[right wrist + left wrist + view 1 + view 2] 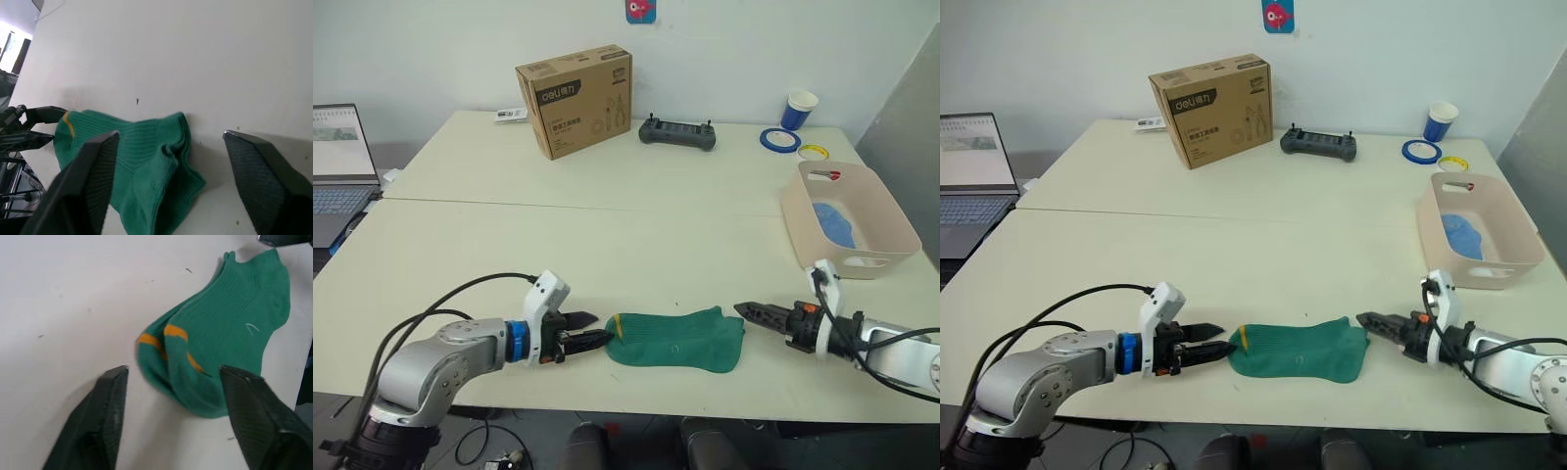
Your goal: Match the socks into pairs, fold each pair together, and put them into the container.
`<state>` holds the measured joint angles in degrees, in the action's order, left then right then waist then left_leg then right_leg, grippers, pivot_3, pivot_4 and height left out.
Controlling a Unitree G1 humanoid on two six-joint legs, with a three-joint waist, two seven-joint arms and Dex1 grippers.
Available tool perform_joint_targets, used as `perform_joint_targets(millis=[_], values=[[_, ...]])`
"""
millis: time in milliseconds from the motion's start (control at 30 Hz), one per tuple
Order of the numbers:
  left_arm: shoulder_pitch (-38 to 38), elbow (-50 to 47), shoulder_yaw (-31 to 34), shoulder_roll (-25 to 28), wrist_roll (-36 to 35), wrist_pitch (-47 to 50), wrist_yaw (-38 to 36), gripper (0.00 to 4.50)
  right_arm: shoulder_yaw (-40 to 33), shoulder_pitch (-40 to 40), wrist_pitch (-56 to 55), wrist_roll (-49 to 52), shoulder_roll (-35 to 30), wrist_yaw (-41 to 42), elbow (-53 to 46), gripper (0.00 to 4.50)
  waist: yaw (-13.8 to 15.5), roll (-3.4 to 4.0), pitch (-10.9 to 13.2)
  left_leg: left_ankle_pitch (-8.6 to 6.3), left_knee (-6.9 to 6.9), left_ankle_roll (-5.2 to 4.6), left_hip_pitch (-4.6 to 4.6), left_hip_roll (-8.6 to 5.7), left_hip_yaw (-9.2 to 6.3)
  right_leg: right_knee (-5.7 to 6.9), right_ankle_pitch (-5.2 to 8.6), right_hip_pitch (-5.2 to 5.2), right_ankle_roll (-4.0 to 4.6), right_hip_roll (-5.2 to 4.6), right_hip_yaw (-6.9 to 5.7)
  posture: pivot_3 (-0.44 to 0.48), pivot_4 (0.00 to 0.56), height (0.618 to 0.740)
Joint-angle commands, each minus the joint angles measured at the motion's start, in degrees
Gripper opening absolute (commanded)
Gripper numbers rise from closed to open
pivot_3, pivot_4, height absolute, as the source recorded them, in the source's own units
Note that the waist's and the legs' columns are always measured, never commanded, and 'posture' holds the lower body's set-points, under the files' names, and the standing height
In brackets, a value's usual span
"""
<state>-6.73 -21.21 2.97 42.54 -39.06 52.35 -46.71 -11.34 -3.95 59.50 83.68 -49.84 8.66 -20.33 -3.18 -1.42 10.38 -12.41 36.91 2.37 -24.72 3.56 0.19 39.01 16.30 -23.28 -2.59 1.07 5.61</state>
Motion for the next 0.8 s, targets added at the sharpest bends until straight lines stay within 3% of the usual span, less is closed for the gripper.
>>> perform_joint_targets(millis=[33,100,133,233,367,500,533,800], values=[[-2.93,-1.15,2.52,1.93,3.43,-11.43,-4.78,3.60,3.78,-3.87,-6.18,-14.59,-5.57,14.40,-8.88,3.94,0.08,0.02,0.01,0.00,-0.01,0.00,0.00,0.00,0.03,-0.01,0.00,-0.02,0.00,-0.01,0.01,0.000,0.150,0.740],[-4.58,-1.75,0.76,2.09,4.30,-13.60,-6.36,3.60,7.82,-5.63,-10.86,-22.09,-5.76,19.50,-11.22,3.94,0.20,-0.03,-0.02,0.00,0.00,0.00,0.00,0.01,0.05,-0.02,0.02,-0.01,0.03,-0.04,-0.02,0.000,0.150,0.740],[-5.24,-1.85,-2.60,2.68,8.26,-18.43,-8.25,3.63,10.91,-7.08,-13.82,-26.55,-4.90,21.86,-12.27,3.75,0.22,-0.04,-0.03,0.00,-0.01,0.00,0.00,0.02,0.02,-0.03,0.02,0.00,0.02,-0.03,-0.04,0.000,0.150,0.740],[-6.13,-1.72,-10.32,2.20,15.08,-27.69,-12.72,3.07,20.58,-9.41,-22.59,-39.93,-3.70,29.75,-13.30,3.01,0.32,-0.02,-0.03,-0.01,-0.04,0.01,0.00,-0.01,0.07,-0.09,0.03,0.00,0.02,-0.04,0.00,0.000,0.150,0.740],[-7.07,2.12,-16.47,-1.39,19.18,-30.79,-12.87,1.72,29.36,-10.52,-31.40,-52.78,0.60,34.75,-7.84,1.49,0.52,-0.06,-0.03,-0.01,-0.03,0.01,-0.05,-0.02,0.10,-0.11,0.07,-0.01,-0.01,-0.08,-0.01,0.000,0.150,0.740],[-7.11,6.37,-19.03,-2.34,23.38,-34.23,-13.28,0.38,33.53,-9.62,-39.37,-63.30,2.50,38.17,-0.72,0.04,0.52,-0.06,-0.02,0.00,0.02,0.01,-0.02,-0.03,0.06,0.00,0.06,-0.01,-0.02,-0.05,-0.03,0.000,0.150,0.740],[-7.14,7.27,-19.23,-2.35,24.28,-35.06,-13.13,0.04,33.61,-8.93,-40.63,-64.49,2.50,39.01,0.71,0.00,0.54,-0.06,-0.02,0.00,0.05,0.00,-0.02,-0.03,0.06,0.02,0.06,-0.01,-0.02,-0.05,-0.04,0.000,0.150,0.740],[-5.47,13.68,-17.98,-1.12,27.67,-38.94,-13.67,0.04,25.92,-0.89,-47.20,-67.27,0.48,42.83,6.64,0.00,0.96,-0.05,-0.07,0.00,0.05,0.00,0.05,-0.03,0.04,0.02,0.06,0.09,-0.02,-0.06,-0.06,0.000,0.150,0.740]])
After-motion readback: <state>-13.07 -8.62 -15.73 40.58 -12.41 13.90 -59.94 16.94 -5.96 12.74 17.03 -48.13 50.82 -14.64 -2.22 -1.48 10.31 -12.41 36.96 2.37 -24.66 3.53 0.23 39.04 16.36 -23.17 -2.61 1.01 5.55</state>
